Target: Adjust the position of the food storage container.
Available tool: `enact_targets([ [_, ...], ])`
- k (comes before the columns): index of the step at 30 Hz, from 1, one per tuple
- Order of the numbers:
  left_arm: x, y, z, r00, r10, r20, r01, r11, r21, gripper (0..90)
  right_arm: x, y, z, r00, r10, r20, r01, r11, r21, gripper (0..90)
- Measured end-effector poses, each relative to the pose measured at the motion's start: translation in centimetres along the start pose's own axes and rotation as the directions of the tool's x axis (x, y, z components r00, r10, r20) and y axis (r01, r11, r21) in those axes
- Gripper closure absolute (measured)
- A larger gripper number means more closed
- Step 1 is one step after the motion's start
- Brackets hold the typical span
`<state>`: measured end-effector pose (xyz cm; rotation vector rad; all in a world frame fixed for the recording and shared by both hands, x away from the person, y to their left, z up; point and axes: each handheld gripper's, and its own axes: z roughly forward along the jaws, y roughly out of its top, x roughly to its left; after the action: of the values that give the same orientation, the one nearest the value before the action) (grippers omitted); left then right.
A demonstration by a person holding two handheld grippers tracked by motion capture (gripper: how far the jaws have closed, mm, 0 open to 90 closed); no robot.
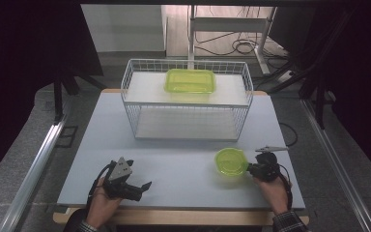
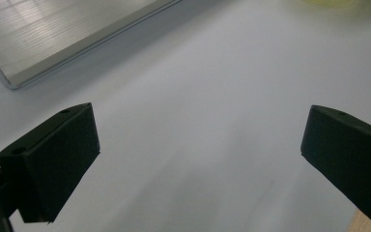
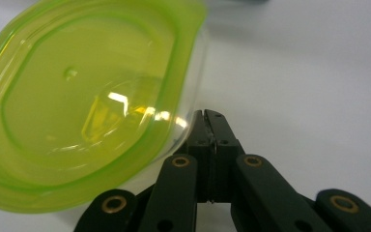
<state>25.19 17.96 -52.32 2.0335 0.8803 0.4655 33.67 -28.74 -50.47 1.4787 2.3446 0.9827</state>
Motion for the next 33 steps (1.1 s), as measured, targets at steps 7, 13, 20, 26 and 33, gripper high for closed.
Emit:
enact_targets([
  [7, -0.1, 0.0, 0.2, 0.9999, 0.011, 0.002, -0.011, 0.9999, 0.012, 0.0, 1.8, 0.3, 1.1, 0.9973, -0.059, -0.043, 0.059, 0.998, -0.011, 89.3],
  [13, -0.1, 0.0, 0.2, 0.9999, 0.012, 0.001, -0.012, 0.9999, 0.013, 0.0, 3.9, 1.1, 2.2, 0.9924, -0.091, -0.082, 0.089, 0.996, -0.028, 89.3],
  [20, -0.1, 0.0, 0.2, 0.9999, 0.012, 0.001, -0.012, 0.9998, 0.013, 0.0, 6.0, 1.9, 3.7, 0.9823, -0.128, -0.137, 0.124, 0.992, -0.034, 89.3],
  [26, -0.1, 0.0, 0.3, 0.9999, 0.012, 0.003, -0.012, 0.9998, 0.017, 0.0, 7.9, 2.1, 4.9, 0.9702, -0.149, -0.191, 0.146, 0.989, -0.026, 89.3],
  [33, -0.1, 0.0, 0.2, 0.9999, 0.011, 0.005, -0.011, 0.9998, 0.016, 0.0, 9.1, 2.2, 5.6, 0.9605, -0.207, -0.186, 0.208, 0.978, -0.012, 88.7],
])
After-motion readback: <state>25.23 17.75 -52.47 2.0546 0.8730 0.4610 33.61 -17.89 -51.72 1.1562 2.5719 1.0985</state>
